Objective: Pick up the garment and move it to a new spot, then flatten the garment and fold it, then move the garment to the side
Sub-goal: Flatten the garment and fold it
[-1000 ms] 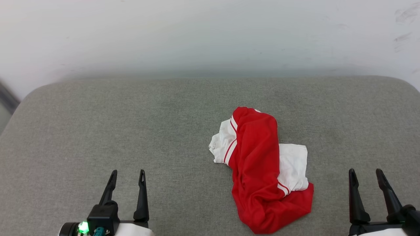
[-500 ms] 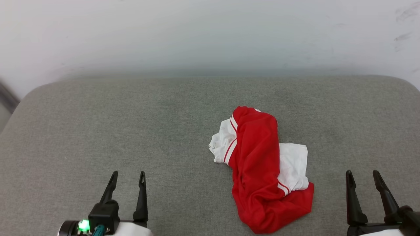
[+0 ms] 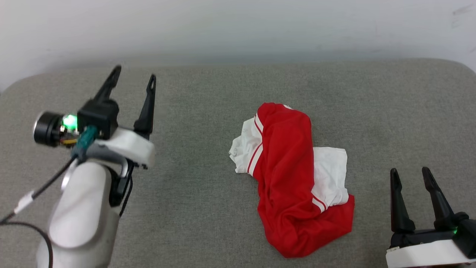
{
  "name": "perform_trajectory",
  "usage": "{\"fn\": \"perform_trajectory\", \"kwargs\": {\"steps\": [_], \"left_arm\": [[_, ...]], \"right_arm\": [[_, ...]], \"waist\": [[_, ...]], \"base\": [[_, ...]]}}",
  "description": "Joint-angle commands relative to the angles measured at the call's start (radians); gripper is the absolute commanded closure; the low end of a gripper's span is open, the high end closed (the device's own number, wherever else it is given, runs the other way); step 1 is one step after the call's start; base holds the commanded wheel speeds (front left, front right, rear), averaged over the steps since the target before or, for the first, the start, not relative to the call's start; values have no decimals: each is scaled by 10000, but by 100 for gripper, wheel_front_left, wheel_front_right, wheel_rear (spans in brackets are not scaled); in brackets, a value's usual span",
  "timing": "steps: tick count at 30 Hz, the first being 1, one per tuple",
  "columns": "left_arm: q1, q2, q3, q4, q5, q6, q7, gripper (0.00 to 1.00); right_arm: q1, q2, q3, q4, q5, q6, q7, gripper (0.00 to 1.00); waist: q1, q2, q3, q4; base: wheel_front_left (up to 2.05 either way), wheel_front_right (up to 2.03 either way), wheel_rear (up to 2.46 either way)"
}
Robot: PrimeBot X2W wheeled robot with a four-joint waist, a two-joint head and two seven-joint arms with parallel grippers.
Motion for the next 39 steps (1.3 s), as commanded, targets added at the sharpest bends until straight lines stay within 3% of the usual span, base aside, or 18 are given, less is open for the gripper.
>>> {"fn": "perform_trajectory", "kwargs": {"steps": [1,11,18,28,32,39], "left_arm": [[-523,75,-157,133,-72,-117,367,0],[-3969,511,-1838,1155,-1051,-368,2862,0],[-5958,1292,-4561,1817,-3484,-370,5891,0],[-7608,2556,-8436,999,-6592,-372,9870,0],[-7818,2860,-9362,794,-7559,-373,10542,0],[-7977,3499,-11140,435,-8087,-373,11303,0]], "right_arm": [[-188,13,18,-84,-64,-7,-20,0],[-878,13,70,-304,-61,-7,-20,0],[-1295,15,177,-421,10,-7,-20,0],[-1701,15,308,-440,138,-7,-20,0],[-1877,13,350,-455,270,-7,-20,0],[-2040,15,423,-422,368,-7,-20,0]], "waist": [[-1,0,346,-134],[-1,0,1534,-526],[-1,0,2209,-882],[-1,0,2943,-1384],[-1,0,3246,-1605],[-1,0,3668,-1899]], "base": [[0,0,0],[0,0,0],[0,0,0],[0,0,0],[0,0,0],[0,0,0]]}}
